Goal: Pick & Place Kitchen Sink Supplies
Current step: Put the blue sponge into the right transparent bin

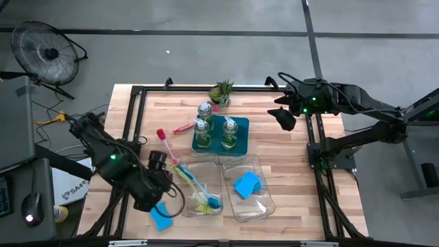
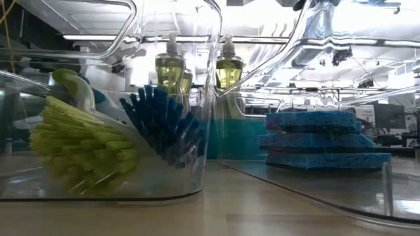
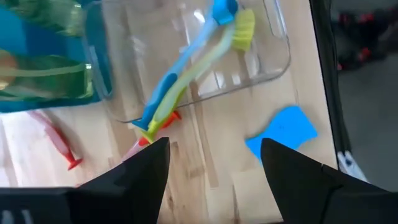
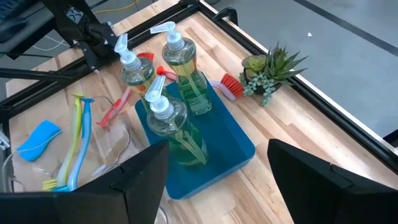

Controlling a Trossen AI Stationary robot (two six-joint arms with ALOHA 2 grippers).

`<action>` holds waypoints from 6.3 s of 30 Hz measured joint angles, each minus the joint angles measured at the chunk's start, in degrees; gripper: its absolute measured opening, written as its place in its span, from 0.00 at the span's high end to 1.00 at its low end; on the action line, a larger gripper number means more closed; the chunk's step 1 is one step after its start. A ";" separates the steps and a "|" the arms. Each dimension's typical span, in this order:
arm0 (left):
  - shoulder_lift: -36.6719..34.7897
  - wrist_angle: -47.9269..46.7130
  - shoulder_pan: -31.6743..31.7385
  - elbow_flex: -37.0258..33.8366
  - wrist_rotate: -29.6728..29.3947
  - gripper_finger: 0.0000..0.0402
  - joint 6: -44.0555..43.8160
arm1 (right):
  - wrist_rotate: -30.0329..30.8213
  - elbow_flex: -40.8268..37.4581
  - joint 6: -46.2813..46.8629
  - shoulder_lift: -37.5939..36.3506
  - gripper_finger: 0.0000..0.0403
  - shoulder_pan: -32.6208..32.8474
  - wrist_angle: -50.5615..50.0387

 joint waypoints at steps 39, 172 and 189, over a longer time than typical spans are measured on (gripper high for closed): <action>9.02 0.37 -19.30 -0.13 2.33 0.39 -71.42 | -2.75 0.00 -4.92 0.00 0.33 -0.02 -0.11; 22.73 38.17 -13.58 -35.65 13.70 0.75 25.36 | -7.19 0.04 4.69 0.04 0.33 -0.02 0.00; 23.38 23.92 -14.00 -24.60 14.50 0.83 18.31 | -7.67 0.04 3.59 0.04 0.33 -0.02 -0.19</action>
